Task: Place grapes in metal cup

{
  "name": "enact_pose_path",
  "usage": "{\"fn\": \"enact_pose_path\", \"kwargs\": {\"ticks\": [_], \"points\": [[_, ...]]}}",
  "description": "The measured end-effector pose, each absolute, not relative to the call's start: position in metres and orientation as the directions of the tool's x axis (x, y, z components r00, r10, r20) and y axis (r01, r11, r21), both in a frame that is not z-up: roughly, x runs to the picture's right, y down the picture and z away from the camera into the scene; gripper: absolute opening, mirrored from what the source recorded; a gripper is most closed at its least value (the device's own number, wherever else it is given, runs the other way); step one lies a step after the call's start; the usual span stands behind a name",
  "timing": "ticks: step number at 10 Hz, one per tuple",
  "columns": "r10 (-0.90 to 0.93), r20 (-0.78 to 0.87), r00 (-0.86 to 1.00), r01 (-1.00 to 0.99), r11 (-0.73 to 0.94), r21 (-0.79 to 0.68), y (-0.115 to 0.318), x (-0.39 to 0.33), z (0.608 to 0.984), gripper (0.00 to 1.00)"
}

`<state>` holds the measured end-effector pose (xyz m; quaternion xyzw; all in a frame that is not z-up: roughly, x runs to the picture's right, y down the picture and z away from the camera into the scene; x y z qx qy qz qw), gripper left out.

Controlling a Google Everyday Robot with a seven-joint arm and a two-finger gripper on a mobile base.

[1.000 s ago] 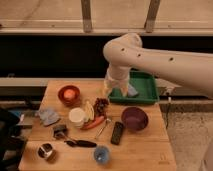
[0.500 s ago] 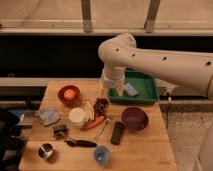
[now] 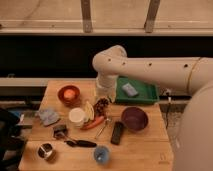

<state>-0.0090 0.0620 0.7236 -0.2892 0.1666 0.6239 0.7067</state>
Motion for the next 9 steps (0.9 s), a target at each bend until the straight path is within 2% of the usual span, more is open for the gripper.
{"fn": "enact_pose_path", "kwargs": {"ticks": [5,9], "points": [[0.759,-0.622,0.193,-0.974,0.073,-0.213,0.084,-0.034,0.775,0.65],[0.762,-0.623,0.176,-0.978,0.065,-0.197,0.082,-0.029,0.780,0.65]]}}
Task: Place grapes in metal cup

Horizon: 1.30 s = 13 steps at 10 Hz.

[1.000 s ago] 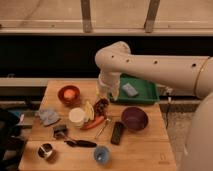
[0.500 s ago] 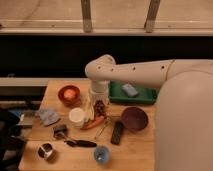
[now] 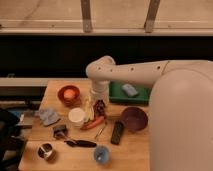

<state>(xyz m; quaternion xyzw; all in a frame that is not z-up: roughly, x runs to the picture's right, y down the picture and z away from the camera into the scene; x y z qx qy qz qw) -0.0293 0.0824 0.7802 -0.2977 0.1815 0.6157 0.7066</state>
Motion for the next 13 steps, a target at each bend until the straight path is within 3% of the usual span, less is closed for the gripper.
{"fn": "enact_pose_path", "kwargs": {"ticks": [3,13], "points": [[0.761,-0.627,0.167,-0.979,0.053,-0.196,0.082,-0.029,0.784,0.65],[0.734,-0.665,0.139,-0.985,0.036,-0.167,0.098,-0.012,0.857,0.65]]}}
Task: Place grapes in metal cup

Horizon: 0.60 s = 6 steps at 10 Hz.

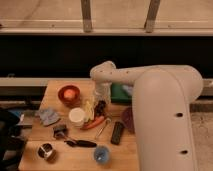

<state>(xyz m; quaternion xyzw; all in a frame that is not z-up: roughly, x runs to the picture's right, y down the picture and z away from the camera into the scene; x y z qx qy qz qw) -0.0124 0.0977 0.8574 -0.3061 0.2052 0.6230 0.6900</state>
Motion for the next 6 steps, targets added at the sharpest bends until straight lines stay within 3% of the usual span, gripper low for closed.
{"fn": "enact_pose_path", "kwargs": {"ticks": [3,5,6], "points": [[0.734,-0.668,0.121,-0.984,-0.002,-0.180,0.105,-0.011,0.871,0.65],[0.738,-0.663,0.126,-0.982,-0.004,-0.191,0.105,-0.014,0.875,0.55],[0.739,-0.660,0.136,-0.979,0.000,-0.202,0.104,-0.018,0.876,0.43]]}}
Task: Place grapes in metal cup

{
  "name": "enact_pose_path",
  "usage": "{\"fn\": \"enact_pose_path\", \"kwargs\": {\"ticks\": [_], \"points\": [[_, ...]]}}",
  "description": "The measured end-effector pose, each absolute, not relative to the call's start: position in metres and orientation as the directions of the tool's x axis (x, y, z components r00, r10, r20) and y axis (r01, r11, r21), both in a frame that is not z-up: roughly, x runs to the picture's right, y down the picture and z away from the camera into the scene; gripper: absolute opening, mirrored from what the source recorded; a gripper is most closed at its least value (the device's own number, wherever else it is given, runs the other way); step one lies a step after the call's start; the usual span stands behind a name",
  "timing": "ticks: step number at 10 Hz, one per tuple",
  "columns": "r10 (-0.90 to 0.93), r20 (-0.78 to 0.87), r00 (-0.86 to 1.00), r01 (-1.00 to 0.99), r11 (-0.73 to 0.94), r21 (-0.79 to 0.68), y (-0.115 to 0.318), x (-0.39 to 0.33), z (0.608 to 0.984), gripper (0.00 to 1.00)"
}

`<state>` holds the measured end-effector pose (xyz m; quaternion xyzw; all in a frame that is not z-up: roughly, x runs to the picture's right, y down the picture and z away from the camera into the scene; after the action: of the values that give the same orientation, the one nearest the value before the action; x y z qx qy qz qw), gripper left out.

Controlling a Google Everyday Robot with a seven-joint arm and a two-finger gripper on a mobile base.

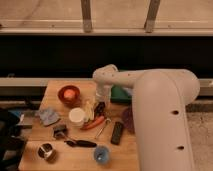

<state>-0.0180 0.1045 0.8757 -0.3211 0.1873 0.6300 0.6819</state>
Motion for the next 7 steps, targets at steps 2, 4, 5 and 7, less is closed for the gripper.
{"fn": "enact_pose_path", "kwargs": {"ticks": [2,4,5,7], "points": [[0.740,-0.657,0.145,-0.977,0.000,-0.214,0.1051,-0.0174,0.8772,0.22],[0.736,-0.659,0.153,-0.973,-0.002,-0.229,0.1084,-0.0197,0.8772,0.05],[0.735,-0.659,0.159,-0.972,-0.001,-0.236,0.1098,-0.0209,0.8767,0.00],[0.734,-0.657,0.172,-0.972,0.016,-0.236,0.1092,-0.0214,0.8740,0.00]]}}
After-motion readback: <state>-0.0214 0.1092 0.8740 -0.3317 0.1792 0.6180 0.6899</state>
